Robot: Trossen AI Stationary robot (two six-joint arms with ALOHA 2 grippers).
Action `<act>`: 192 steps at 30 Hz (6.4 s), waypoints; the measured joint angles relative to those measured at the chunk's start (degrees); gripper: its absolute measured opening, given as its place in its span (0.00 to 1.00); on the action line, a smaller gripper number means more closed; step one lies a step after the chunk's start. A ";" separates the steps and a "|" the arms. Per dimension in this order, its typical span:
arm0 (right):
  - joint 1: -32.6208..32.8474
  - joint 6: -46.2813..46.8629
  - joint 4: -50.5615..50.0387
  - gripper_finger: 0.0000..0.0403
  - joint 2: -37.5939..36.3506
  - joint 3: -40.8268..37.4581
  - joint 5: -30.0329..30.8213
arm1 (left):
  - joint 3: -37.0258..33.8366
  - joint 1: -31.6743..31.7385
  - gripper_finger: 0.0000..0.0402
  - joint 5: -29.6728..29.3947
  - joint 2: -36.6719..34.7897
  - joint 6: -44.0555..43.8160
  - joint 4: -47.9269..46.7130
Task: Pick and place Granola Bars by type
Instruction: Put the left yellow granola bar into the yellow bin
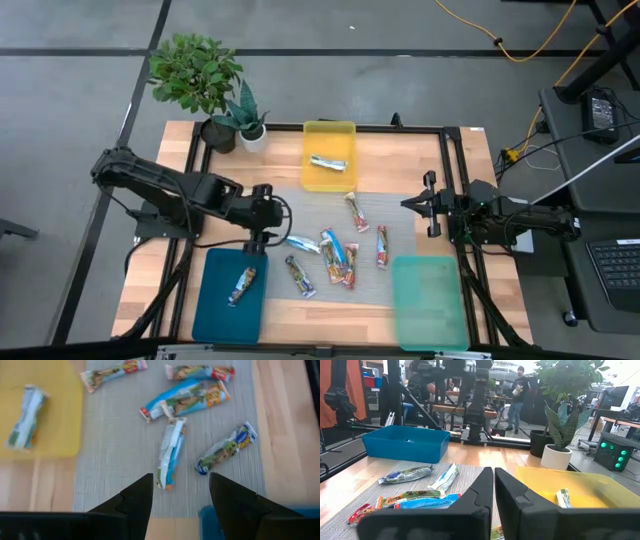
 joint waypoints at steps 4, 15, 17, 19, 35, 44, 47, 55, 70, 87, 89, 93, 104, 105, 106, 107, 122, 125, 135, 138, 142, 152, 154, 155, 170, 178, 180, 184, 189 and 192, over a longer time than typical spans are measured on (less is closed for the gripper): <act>0.00 0.02 -0.02 0.05 0.00 0.00 -0.02 | -0.22 -0.56 0.49 1.03 1.21 4.97 -0.12; 0.00 0.02 -0.02 0.05 0.00 -0.01 -0.01 | -0.22 -0.34 0.60 0.76 7.41 9.54 0.53; 0.02 0.00 0.00 0.05 0.00 -0.02 0.00 | -0.22 -0.34 0.60 0.76 9.30 9.65 0.97; 0.01 0.02 -0.01 0.05 0.00 0.00 -0.01 | -0.22 -0.34 0.60 0.74 11.28 10.20 2.10; 0.00 0.01 -0.02 0.05 0.00 0.00 -0.01 | -0.24 4.07 0.60 1.11 24.53 12.82 11.02; 0.00 0.02 -0.02 0.05 0.00 0.00 -0.01 | -0.24 5.54 0.60 4.19 30.86 13.54 13.59; 0.00 0.02 -0.02 0.05 0.00 -0.01 -0.01 | -0.24 5.63 0.60 4.48 32.59 13.83 14.05; 0.00 0.01 -0.02 0.05 0.00 0.00 -0.01 | -0.04 6.19 0.60 7.88 35.83 13.50 15.41; 0.02 0.01 0.00 0.05 -0.01 0.00 -0.01 | -0.09 6.70 0.39 9.41 36.46 11.64 15.22; 0.00 0.02 -0.02 0.05 0.00 0.00 -0.02 | -0.42 8.05 0.14 9.54 23.14 5.01 9.03; 0.00 0.00 0.00 0.05 0.00 0.00 -0.02 | -0.42 8.61 0.15 9.51 19.27 3.93 10.19; 0.02 0.01 -0.02 0.05 0.00 0.00 -0.02 | -0.41 9.12 0.14 9.76 10.72 3.30 14.91; 0.01 0.00 -0.02 0.05 0.00 0.00 -0.02 | -0.22 9.12 0.13 7.99 -5.23 2.30 33.77; 0.00 0.02 0.00 0.05 0.00 0.00 -0.02 | -0.22 9.11 0.13 7.35 -5.62 2.61 34.50; 0.00 0.02 -0.02 0.05 0.00 -0.02 -0.02 | -0.22 9.10 0.13 6.35 -5.89 2.69 34.90; 0.02 0.01 -0.01 0.05 -0.01 -0.01 -0.02 | -0.22 9.20 0.13 5.10 -6.07 2.71 34.95; 0.00 0.01 -0.01 0.05 -0.01 0.00 -0.01 | 8.80 25.36 0.13 9.84 1.33 2.33 36.35; 0.02 0.02 0.00 0.05 0.00 0.00 -0.02 | 17.11 28.89 0.13 12.54 6.55 6.08 31.79; 0.00 0.00 0.00 0.05 0.00 0.00 0.00 | 30.51 37.65 0.13 12.93 16.80 4.39 23.76; 0.02 0.02 0.00 0.05 -0.02 0.00 -0.02 | 30.60 38.37 0.13 13.03 18.42 5.31 22.73; 0.00 0.00 -0.02 0.05 0.00 0.00 -0.02 | 30.60 39.92 0.13 12.89 22.37 6.29 19.77; 0.01 0.02 -0.01 0.05 -0.01 -0.01 -0.02 | 30.56 42.65 0.13 15.70 34.36 2.93 17.07; 0.01 0.02 -0.02 0.05 0.00 0.00 -0.02 | 30.56 42.88 0.13 16.33 35.75 2.92 17.00; 0.00 0.02 -0.02 0.05 -0.02 0.00 -0.02 | 30.56 42.89 0.13 16.36 36.34 2.91 17.11; 0.00 0.01 -0.02 0.05 -0.02 -0.01 -0.02 | 30.56 45.71 0.13 6.43 45.87 1.72 18.14; 0.01 0.01 -0.02 0.05 -0.02 0.00 -0.02 | 30.56 45.95 0.13 7.34 47.93 1.88 18.27; 0.02 0.00 0.00 0.05 -0.02 0.00 -0.02 | 30.56 45.96 0.13 7.34 48.02 2.64 18.17; 0.00 0.01 -0.01 0.05 -0.02 -0.01 -0.01 | 30.56 46.11 0.15 8.33 48.00 2.75 17.93; 0.01 0.01 -0.01 0.05 -0.02 -0.01 -0.02 | 30.56 46.10 0.21 8.52 48.00 4.24 17.90; 0.01 0.01 -0.01 0.05 -0.02 -0.01 -0.01 | 30.56 46.08 0.26 9.99 48.00 4.98 17.88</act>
